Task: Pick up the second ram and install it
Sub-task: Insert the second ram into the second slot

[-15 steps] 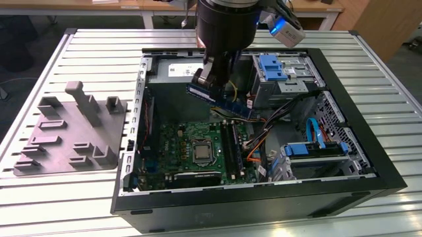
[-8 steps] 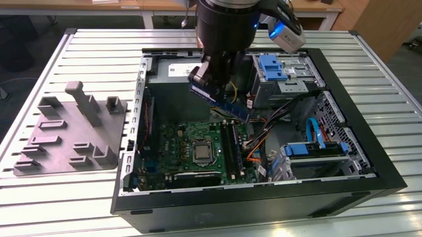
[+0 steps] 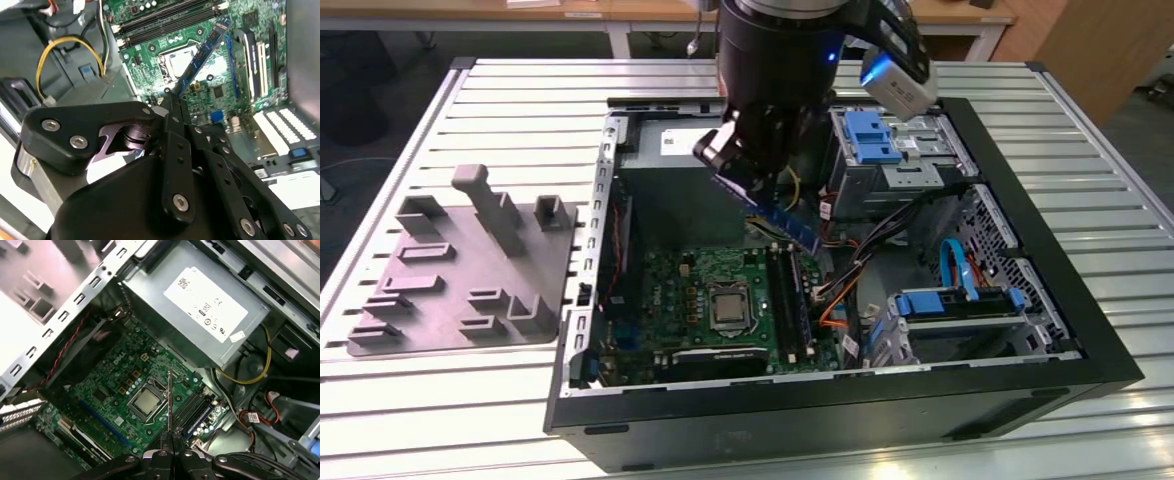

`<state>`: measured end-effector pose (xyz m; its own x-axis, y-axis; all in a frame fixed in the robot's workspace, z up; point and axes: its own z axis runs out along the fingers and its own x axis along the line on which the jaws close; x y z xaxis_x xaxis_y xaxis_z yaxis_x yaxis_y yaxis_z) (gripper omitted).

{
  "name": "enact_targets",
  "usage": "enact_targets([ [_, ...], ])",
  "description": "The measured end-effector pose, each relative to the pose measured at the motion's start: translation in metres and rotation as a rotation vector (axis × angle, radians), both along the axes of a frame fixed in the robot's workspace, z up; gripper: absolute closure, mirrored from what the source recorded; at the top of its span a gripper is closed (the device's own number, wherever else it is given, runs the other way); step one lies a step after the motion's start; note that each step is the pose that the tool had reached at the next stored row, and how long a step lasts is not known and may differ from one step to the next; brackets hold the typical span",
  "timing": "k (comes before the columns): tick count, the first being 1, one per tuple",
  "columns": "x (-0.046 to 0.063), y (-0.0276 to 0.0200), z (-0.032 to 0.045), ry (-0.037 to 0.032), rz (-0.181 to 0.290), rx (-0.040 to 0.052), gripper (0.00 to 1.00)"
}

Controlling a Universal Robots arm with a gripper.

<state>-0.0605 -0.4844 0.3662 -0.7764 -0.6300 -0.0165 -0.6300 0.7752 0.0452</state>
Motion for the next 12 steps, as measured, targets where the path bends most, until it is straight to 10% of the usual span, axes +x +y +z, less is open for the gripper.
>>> enact_targets([
  [12,0.0000,0.0000,-0.0013,0.0000,-0.219,0.0000,0.89],
])
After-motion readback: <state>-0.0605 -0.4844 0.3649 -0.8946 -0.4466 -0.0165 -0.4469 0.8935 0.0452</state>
